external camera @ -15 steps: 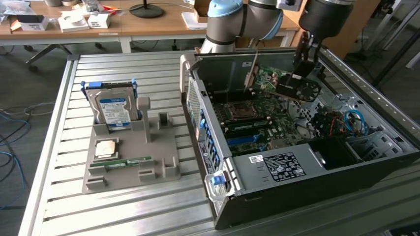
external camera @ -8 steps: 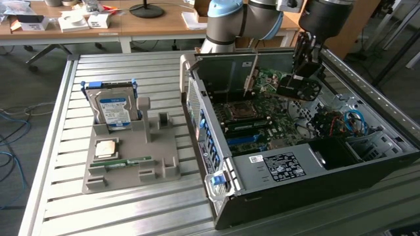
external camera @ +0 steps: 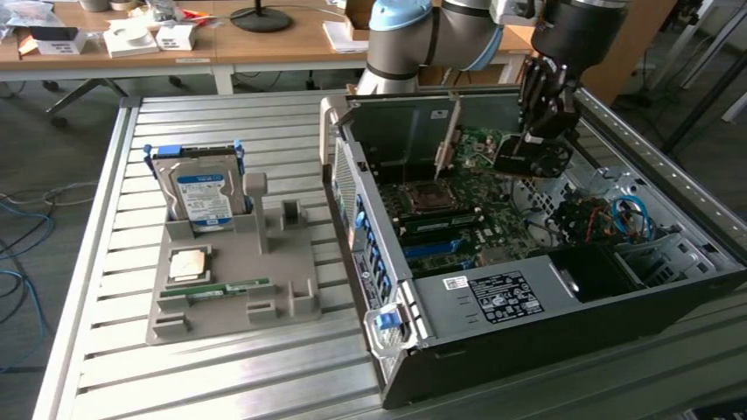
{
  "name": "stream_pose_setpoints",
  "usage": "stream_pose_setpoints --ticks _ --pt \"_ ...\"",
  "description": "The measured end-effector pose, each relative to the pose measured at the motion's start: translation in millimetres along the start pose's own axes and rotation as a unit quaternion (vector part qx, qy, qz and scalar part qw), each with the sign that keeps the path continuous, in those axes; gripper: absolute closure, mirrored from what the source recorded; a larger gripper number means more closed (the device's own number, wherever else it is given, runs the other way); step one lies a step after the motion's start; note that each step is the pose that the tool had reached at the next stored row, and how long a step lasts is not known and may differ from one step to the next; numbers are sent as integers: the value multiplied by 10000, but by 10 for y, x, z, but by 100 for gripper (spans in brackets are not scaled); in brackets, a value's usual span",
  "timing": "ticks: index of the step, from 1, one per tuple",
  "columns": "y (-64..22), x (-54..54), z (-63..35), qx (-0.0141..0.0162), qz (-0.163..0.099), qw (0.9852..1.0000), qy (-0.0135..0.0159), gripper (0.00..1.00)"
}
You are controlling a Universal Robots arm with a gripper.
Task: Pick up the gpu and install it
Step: 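Insert the gpu into the slot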
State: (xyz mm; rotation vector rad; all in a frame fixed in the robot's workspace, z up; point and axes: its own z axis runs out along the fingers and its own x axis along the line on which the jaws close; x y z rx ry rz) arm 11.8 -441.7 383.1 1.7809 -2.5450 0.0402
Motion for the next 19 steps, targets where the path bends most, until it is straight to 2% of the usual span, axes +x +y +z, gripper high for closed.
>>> stream_pose_setpoints --ticks 4,9,13,19 --pt "2 1 2 25 -324 9995 28 74" --pt "4 1 3 54 -718 9974 61 74" --pt "4 1 6 73 -1021 9947 74 74" --pt "5 0 9 95 -1439 9895 75 74"
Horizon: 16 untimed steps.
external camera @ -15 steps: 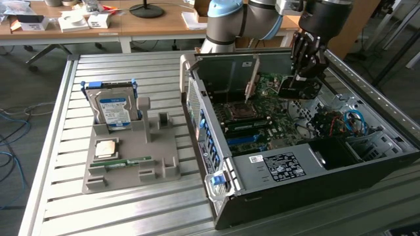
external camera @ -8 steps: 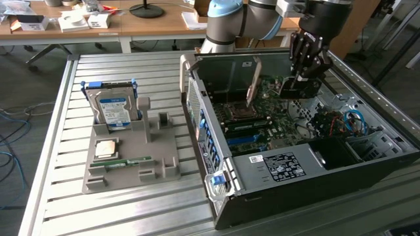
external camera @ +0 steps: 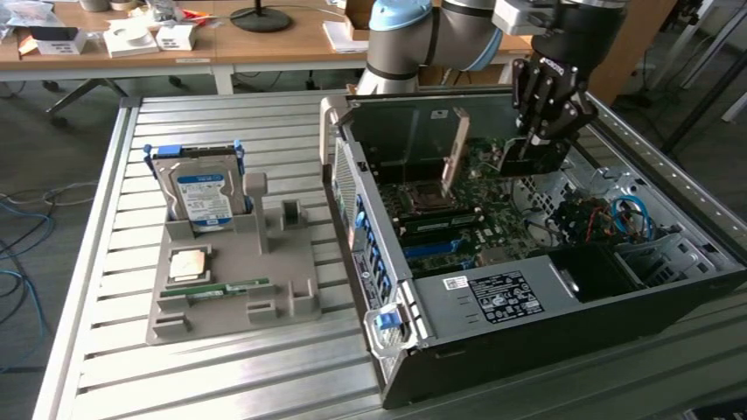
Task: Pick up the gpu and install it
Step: 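Insert the gpu into the slot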
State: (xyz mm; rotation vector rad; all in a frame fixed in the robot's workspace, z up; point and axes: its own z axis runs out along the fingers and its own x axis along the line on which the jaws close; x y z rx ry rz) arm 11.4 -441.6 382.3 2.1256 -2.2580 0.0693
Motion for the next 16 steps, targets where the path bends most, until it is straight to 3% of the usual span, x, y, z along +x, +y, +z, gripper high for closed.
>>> stream_pose_setpoints --ticks 6,7,9,11,13,16 --pt "4 0 1 3 -43 10000 -1 74" --pt "17 1 2 17 -41 10000 -16 74" --pt "46 3 2 57 -40 9999 -80 74" --pt "75 4 2 84 -38 9999 -113 74" --pt "92 4 8 91 -37 9999 -127 74" --pt "95 4 17 91 -33 9999 -126 74"
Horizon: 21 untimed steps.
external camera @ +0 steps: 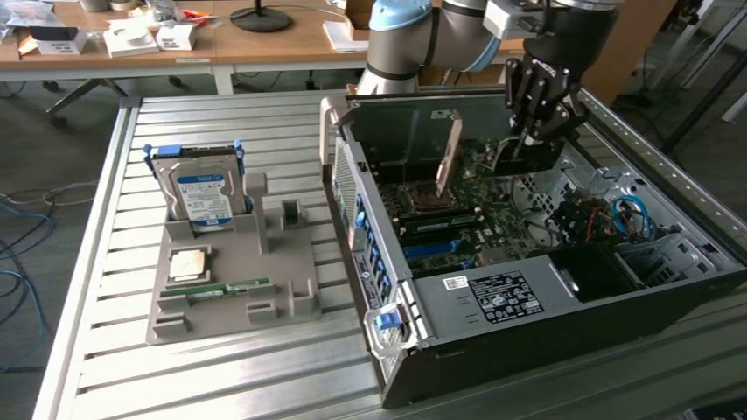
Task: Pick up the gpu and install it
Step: 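Insert the gpu into the slot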
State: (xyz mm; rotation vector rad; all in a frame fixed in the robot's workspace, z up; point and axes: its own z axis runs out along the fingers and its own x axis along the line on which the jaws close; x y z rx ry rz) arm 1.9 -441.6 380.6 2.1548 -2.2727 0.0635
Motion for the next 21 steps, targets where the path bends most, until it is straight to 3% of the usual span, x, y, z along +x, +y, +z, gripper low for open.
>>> stream_pose_setpoints --ticks 8,21 --pt "114 -1 24 5 1 10000 -2 74" --pt "169 -1 116 4 20 10000 0 74"
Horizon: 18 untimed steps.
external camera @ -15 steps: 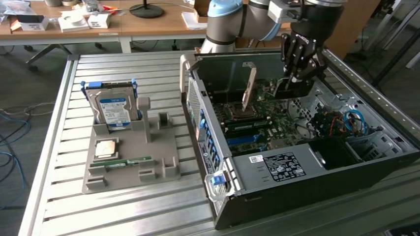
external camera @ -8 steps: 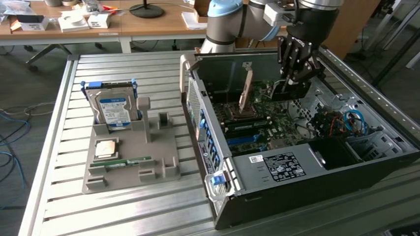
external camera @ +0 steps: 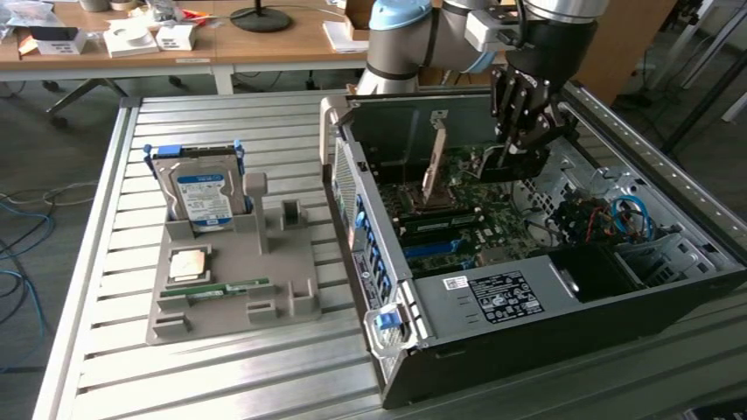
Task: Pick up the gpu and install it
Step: 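Insert the gpu into the slot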
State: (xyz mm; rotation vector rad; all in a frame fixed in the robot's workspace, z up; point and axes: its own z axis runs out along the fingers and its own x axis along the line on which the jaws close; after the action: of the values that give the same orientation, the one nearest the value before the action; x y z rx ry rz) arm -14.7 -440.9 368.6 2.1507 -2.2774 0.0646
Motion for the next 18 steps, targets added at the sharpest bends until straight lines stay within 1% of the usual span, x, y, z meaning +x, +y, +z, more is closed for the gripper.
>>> stream_pose_setpoints --ticks 6,13,15,18 --pt "4 0 6 0 4 10000 1 74" --pt "10 -2 73 0 4 10000 -2 74" --pt "14 -2 89 -1 5 10000 -19 74" --pt "17 -1 96 -2 4 10000 -34 74"
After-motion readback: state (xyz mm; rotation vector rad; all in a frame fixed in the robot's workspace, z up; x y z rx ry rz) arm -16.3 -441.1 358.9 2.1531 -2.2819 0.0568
